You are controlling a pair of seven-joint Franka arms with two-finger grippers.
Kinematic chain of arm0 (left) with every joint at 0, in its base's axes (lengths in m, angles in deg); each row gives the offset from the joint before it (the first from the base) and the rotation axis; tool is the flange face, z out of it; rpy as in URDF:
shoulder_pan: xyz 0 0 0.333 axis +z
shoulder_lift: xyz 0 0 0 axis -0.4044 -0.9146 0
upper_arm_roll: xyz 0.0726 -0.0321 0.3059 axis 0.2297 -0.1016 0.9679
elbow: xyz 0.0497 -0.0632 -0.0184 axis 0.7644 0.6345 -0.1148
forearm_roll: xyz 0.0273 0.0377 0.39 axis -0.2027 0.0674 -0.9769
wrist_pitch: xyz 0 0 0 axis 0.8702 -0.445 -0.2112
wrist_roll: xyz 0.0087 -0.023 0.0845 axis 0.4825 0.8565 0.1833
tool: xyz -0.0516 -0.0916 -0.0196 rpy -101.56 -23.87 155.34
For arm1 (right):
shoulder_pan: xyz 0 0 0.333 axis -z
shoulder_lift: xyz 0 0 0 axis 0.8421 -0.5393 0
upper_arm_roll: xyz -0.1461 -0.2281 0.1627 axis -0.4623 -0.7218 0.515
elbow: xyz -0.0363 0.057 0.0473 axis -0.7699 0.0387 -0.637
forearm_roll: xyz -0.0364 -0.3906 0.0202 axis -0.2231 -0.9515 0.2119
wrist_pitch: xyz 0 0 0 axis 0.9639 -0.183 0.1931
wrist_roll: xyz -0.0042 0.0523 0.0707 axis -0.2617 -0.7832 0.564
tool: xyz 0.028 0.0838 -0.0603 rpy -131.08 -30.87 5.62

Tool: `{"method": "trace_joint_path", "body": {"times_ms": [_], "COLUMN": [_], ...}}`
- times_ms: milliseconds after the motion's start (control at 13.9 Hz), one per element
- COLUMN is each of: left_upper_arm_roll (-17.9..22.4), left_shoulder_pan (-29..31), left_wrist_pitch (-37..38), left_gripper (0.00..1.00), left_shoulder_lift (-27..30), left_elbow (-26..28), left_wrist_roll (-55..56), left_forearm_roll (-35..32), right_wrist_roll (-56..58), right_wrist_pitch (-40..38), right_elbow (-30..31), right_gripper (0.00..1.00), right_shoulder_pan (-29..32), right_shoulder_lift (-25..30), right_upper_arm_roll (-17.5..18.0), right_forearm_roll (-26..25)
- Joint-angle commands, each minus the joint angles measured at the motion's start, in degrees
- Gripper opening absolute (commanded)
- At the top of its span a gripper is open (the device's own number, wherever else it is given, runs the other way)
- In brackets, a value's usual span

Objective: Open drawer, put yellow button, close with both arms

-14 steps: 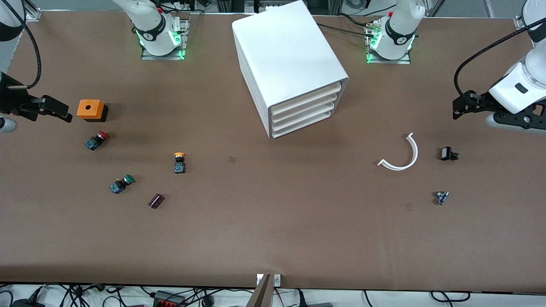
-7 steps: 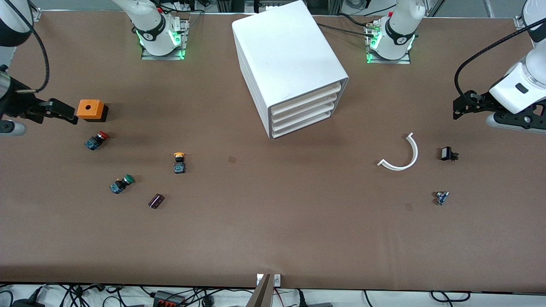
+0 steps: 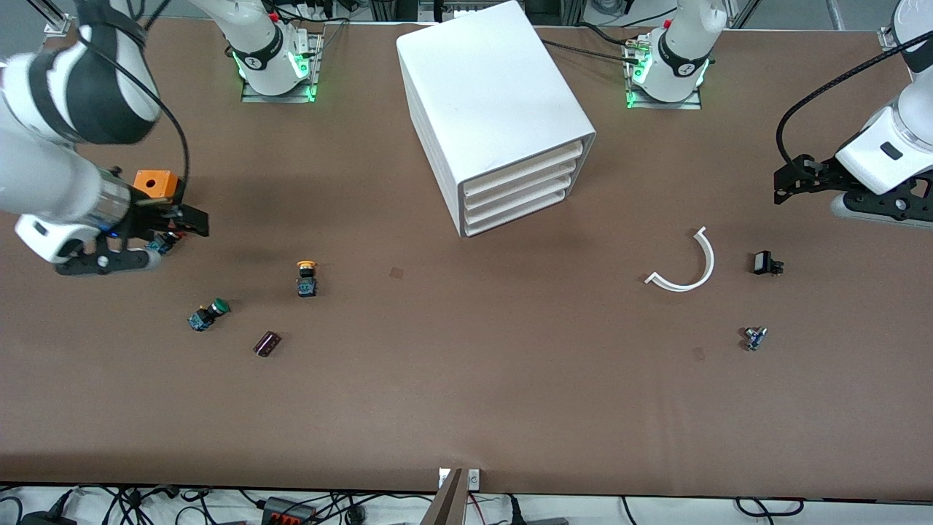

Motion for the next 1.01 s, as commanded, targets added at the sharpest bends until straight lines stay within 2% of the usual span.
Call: {"method": "trace_joint_path", "body": {"times_ms": [0, 287, 503, 790, 862, 934], "left_upper_arm_roll": [-0.76, -0.76, -0.76, -1.2, -1.2, -1.2], "left_shoulder_pan": [0.53, 0.53, -0.34, -5.35, -6.06, -6.15], "left_wrist_pitch": [0.33, 0.6, 3.84, 4.55, 4.64, 4.9], "left_gripper": [1.0, 1.0, 1.0, 1.0, 1.0, 1.0], "left_shoulder_lift": [0.0, -0.26, -3.42, -7.9, -8.69, -9.75], "left_elbow": [-0.62, -0.62, -1.06, -1.59, -1.5, -1.5], "left_wrist_roll": [0.32, 0.23, -0.39, -0.47, -0.47, -0.56], "left_forearm_roll": [-1.05, -1.05, -0.17, 0.35, 2.88, 8.39], "right_wrist_roll": [-0.11, -0.29, -0.38, -0.38, -0.38, -0.38], "right_wrist_pitch": [1.94, 5.71, 9.06, 15.38, 16.79, 18.37], "right_elbow": [-0.26, -0.17, -0.26, -0.34, -0.35, -0.35], "right_gripper": [1.0, 1.0, 1.0, 1.0, 1.0, 1.0], "right_shoulder_pan": [-1.6, -3.27, -3.98, -5.73, -6.52, -7.14], "right_shoulder_lift": [-3.09, -9.06, -13.02, -18.11, -19.26, -20.49], "right_upper_arm_roll": [-0.14, -0.14, -0.14, -0.14, -0.14, -0.14], "right_forearm_roll": [0.27, 1.32, 3.68, 4.93, 4.93, 4.84]}}
